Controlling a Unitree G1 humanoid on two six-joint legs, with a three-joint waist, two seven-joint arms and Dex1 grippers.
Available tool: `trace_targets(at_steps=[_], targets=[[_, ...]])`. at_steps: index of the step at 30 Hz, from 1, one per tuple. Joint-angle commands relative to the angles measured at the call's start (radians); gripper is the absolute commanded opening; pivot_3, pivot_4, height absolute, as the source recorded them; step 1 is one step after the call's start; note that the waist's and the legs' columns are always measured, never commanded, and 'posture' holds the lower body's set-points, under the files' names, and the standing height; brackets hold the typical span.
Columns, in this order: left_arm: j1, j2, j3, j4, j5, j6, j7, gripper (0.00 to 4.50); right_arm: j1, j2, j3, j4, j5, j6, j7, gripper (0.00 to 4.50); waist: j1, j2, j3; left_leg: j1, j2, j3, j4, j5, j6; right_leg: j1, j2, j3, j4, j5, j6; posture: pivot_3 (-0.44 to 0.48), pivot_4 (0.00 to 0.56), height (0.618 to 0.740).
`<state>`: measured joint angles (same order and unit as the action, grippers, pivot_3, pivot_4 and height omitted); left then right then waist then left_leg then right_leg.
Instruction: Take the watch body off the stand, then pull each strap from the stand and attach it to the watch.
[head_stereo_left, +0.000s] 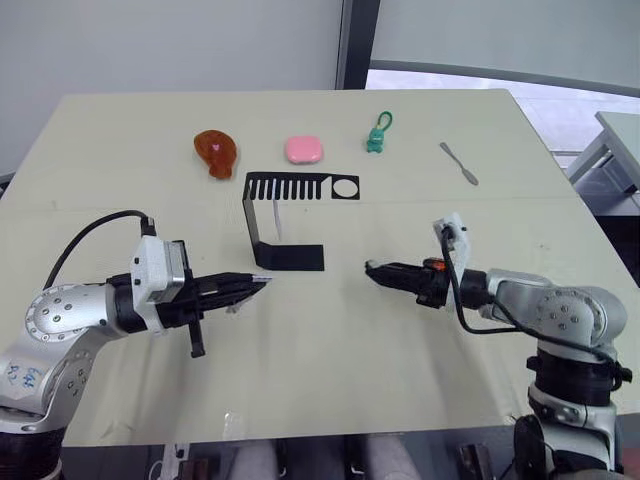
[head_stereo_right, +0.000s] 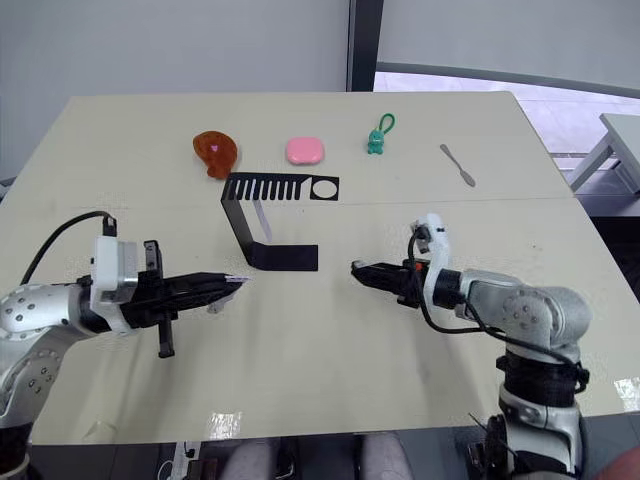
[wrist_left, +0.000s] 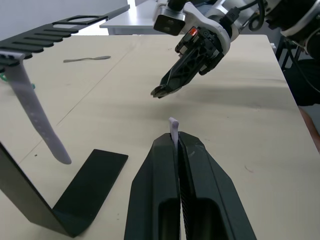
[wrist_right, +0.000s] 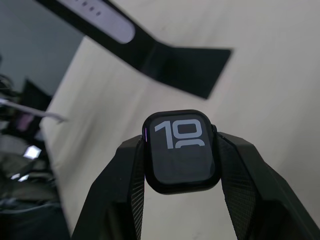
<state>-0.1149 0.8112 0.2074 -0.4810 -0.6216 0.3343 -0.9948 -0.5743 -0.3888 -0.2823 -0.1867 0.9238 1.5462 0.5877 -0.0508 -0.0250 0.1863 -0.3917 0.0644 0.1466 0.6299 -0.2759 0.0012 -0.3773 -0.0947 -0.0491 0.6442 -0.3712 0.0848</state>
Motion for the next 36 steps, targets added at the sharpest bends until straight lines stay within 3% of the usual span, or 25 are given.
trace_targets(at_steps=[1,11,36], targets=[[-0.01,0.017,-0.023,-0.055,0.035,-0.039,-0.018,0.0,-0.024,0.011,0.008,0.069,0.134,0.068,-0.014,1.6,0.0,0.0,0.0,0.0,0.0,0.0,0.0,0.0,0.0,0.0,0.0,0.0,0.0,0.0,0.0,0.0,0.15,0.74],[-0.036,0.039,-0.059,-0.096,0.086,-0.041,-0.019,0.0,-0.016,-0.004,0.115,0.149,0.368,0.068,-0.163,1.6,-0.002,0.0,0.0,-0.002,0.0,0.0,0.001,0.0,0.0,-0.002,0.0,0.0,0.0,0.0,0.0,0.0,0.15,0.74],[-0.129,0.038,-0.169,-0.053,0.14,-0.028,-0.027,0.0,-0.019,0.023,0.124,0.156,0.485,0.068,-0.317,1.6,-0.001,0.0,0.0,-0.003,0.0,0.0,0.002,0.001,-0.001,-0.003,0.001,0.0,0.001,0.0,0.0,0.0,0.15,0.74]])
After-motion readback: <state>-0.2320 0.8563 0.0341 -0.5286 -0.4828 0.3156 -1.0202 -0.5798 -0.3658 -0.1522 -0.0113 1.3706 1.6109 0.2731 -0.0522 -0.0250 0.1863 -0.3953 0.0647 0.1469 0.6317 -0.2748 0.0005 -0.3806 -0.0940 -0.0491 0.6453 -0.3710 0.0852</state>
